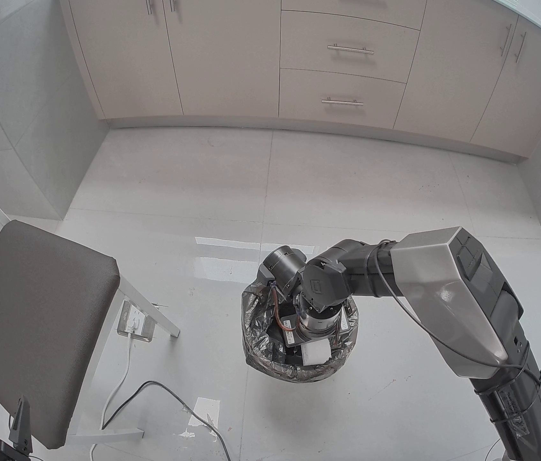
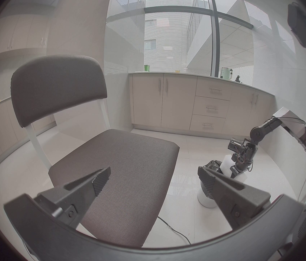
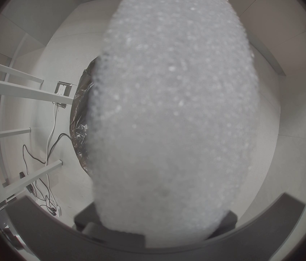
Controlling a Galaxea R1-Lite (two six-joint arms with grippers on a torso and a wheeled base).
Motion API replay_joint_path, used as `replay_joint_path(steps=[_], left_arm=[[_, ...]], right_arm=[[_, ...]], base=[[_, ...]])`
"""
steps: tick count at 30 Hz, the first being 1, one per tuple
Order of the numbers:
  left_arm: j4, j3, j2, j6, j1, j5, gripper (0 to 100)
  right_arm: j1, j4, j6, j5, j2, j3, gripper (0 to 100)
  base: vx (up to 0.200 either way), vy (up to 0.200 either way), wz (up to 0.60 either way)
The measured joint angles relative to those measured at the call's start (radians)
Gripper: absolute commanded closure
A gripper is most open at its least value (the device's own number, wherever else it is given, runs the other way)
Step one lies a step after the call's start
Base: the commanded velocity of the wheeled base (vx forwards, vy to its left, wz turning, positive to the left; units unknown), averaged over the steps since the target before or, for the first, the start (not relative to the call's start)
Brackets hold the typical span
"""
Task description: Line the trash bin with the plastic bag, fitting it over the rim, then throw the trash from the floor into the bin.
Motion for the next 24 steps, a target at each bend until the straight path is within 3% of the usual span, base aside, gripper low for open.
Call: replay_joint_path(steps=[4, 5, 24], left_arm=[[0.0, 0.0, 0.0, 0.0, 0.0, 0.0, 0], [0.0, 0.0, 0.0, 0.0, 0.0, 0.0, 0], [0.0, 0.0, 0.0, 0.0, 0.0, 0.0, 0]], right_arm=[[0.0, 0.002, -0.004, 0.0, 0.004, 0.0, 100], [0.0, 0.001, -0.006, 0.0, 0.005, 0.0, 0], [0.0, -0.007, 0.001, 0.0, -0.006, 0.0, 0]], base=[[0.0, 0.0, 0.0], [0.0, 0.0, 0.0], [0.0, 0.0, 0.0]])
